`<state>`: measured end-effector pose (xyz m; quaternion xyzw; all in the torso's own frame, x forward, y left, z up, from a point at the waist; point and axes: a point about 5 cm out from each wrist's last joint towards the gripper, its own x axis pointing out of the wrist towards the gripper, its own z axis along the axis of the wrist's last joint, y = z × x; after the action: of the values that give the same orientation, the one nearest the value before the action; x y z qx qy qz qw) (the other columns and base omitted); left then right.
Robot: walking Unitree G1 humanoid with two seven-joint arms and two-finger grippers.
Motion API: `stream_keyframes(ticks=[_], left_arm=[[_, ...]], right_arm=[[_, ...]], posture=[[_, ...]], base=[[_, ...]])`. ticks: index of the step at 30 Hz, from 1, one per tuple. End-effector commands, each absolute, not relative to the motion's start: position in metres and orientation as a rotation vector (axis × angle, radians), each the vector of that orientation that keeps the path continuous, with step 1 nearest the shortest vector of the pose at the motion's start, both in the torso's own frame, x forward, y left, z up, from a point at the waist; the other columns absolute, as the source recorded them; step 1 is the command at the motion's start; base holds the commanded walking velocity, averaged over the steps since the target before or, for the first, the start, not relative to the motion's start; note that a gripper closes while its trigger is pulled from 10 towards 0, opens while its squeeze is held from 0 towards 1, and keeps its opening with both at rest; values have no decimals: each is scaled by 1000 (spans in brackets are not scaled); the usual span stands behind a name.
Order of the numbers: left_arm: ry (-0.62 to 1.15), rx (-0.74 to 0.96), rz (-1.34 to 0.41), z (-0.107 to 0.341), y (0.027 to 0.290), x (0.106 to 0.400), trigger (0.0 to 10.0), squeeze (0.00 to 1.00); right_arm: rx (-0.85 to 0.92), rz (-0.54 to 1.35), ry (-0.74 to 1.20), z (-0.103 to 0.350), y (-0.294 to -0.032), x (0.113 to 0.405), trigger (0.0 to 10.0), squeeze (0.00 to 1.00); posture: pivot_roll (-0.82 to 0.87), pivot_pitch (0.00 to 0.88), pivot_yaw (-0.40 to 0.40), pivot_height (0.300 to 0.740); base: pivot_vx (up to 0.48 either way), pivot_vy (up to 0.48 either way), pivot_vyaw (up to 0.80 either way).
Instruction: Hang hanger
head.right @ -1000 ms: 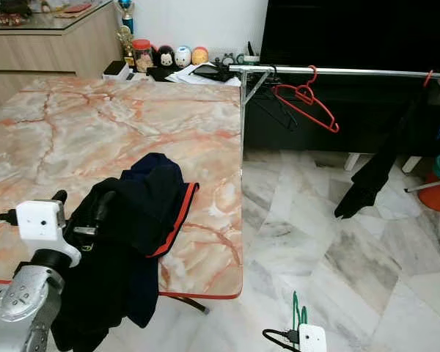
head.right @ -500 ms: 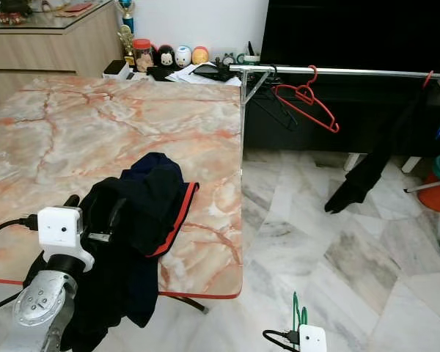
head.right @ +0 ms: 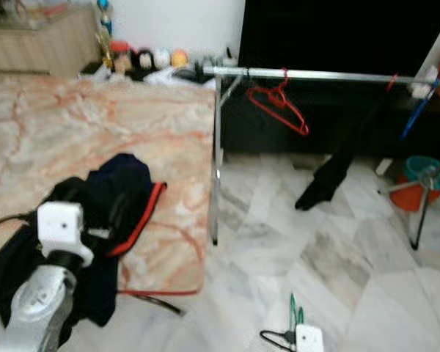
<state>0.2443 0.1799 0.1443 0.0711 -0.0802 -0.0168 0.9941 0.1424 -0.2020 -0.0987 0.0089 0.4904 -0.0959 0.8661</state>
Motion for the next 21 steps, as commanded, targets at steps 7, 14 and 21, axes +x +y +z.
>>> stream_keyframes(ticks=[7,14,21], left_arm=[[-163,155,-64,144,175,248,10000,0],[-156,152,-77,143,174,249,10000,0],[-147,152,-86,142,173,249,10000,0]], right_arm=[[7,-228,1025,-98,-209,141,10000,0],[14,-231,1025,-99,-207,140,10000,0],[16,-232,1025,-99,-207,140,10000,0]], posture=[[154,0,-39,740],[149,0,-33,740],[148,0,-34,740]], base=[[0,-424,0],[0,-424,0],[0,-421,0]])
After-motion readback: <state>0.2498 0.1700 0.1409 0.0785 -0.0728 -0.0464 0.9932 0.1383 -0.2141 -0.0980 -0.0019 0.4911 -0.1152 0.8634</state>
